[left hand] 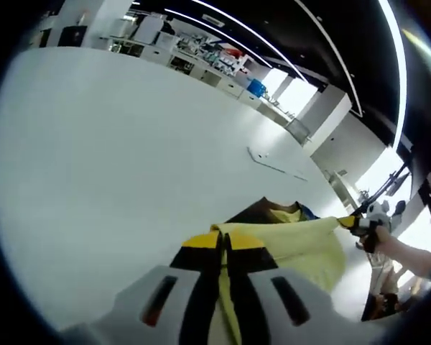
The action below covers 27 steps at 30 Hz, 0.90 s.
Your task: Fold the garment on the visible template until the final outline fits inside the template.
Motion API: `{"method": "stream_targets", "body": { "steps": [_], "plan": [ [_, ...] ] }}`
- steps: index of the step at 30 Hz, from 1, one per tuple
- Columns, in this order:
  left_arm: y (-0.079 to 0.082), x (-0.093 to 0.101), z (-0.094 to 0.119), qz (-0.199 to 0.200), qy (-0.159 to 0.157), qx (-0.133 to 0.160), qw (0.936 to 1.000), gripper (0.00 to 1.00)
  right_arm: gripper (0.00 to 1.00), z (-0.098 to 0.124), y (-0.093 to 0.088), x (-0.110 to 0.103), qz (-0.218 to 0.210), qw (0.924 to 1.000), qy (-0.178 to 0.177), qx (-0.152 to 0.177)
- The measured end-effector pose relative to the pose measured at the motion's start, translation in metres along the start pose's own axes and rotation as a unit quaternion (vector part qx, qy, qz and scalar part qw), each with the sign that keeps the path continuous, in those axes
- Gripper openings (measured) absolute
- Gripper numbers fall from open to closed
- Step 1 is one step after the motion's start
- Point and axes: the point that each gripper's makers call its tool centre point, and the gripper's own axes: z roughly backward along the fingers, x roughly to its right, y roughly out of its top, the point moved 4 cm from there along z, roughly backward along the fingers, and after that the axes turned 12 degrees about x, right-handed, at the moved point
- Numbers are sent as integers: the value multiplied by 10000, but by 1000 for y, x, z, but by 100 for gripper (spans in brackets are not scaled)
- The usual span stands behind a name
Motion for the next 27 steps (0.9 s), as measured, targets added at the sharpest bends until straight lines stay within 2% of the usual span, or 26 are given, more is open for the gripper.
{"method": "stream_targets", "body": {
  "steps": [3,8,19,23,27],
  "plan": [
    [-1,-6,-2,-24,-6,-59,10000,0,0,-1,0,2,4,10000,-15,-29],
    [-1,-3,-1,-127,-97,-76,9998,0,0,0,0,0,-1,10000,2,-59],
    [4,3,2,-247,-337,-7,9991,0,0,4,-1,-8,414,9989,177,-134],
    [6,1,2,-352,-433,-38,9984,3,9,5,1,-9,584,9979,236,-123],
    [2,10,8,-436,-579,-62,9974,14,24,8,2,-11,832,9959,323,-132]
  ]
}}
